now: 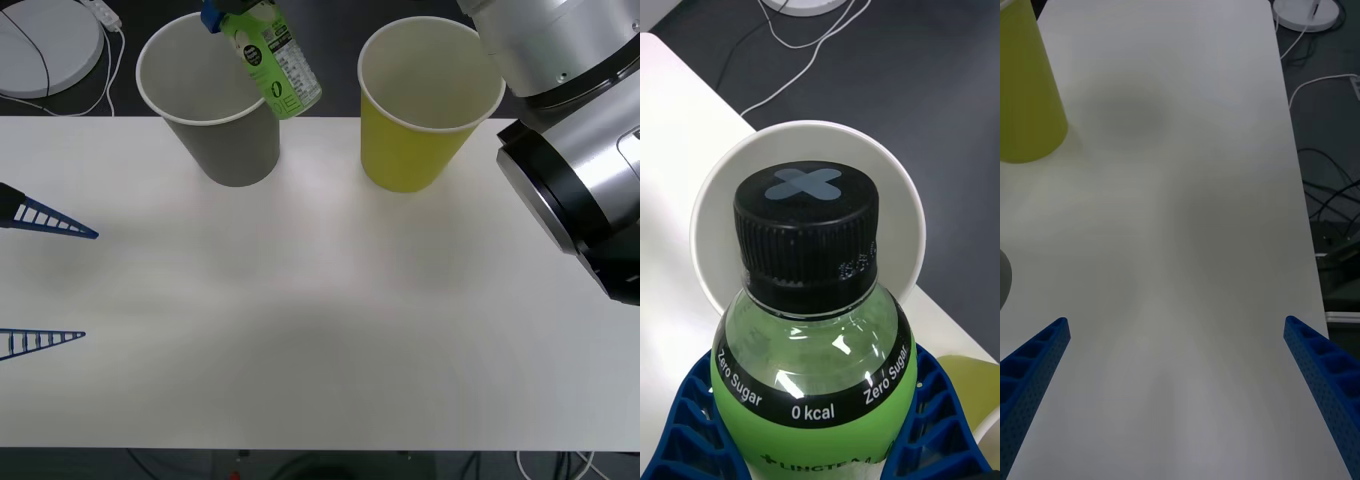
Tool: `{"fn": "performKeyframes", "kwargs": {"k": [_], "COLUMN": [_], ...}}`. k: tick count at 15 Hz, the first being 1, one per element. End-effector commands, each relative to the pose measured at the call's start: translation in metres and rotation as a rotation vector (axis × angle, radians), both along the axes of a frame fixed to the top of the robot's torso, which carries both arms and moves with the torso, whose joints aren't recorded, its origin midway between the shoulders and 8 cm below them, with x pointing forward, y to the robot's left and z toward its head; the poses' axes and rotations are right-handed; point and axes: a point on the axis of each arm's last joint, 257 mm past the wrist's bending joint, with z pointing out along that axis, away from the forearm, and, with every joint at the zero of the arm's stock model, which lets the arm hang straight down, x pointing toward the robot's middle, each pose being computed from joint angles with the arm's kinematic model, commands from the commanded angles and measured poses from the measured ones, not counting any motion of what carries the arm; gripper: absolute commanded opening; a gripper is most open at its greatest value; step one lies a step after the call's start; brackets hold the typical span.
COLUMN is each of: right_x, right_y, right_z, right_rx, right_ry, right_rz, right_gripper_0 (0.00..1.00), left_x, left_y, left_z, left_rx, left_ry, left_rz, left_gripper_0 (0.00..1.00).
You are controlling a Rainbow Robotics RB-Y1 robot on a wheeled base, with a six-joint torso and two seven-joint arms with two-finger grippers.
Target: Put the can into the green bin and the plastic bottle into the gray bin
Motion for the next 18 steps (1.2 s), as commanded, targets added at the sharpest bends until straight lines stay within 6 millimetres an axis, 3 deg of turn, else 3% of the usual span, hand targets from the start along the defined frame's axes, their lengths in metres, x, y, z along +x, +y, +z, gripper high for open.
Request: {"fn": "performKeyframes", "kwargs": {"k": [1, 5, 12, 18], "right_x": [0.004, 0.006, 0.022, 0.033], "right_y": [0.000, 0.005, 0.045, 0.057], "right_z": [-0.002, -0.006, 0.009, 0.019], "right_rx": [-0.011, -0.021, 0.078, 0.122], "right_ry": [0.027, 0.063, 0.000, -0.033], "right_rz": [-0.022, -0.047, -0.024, -0.030], "right_gripper_0": [0.00, 0.00, 0.00, 0.00], "left_x": [0.000, 0.000, 0.000, 0.000], "left_y": [0.000, 0.000, 0.000, 0.000], "left_z": [0.000, 0.000, 0.000, 0.000], "left_rx": [0.000, 0.000, 0.000, 0.000], "left_ry": [0.000, 0.000, 0.000, 0.000], "left_rz": [0.000, 0.000, 0.000, 0.000], "left_gripper_0": [1.00, 1.00, 1.00, 1.00]}}
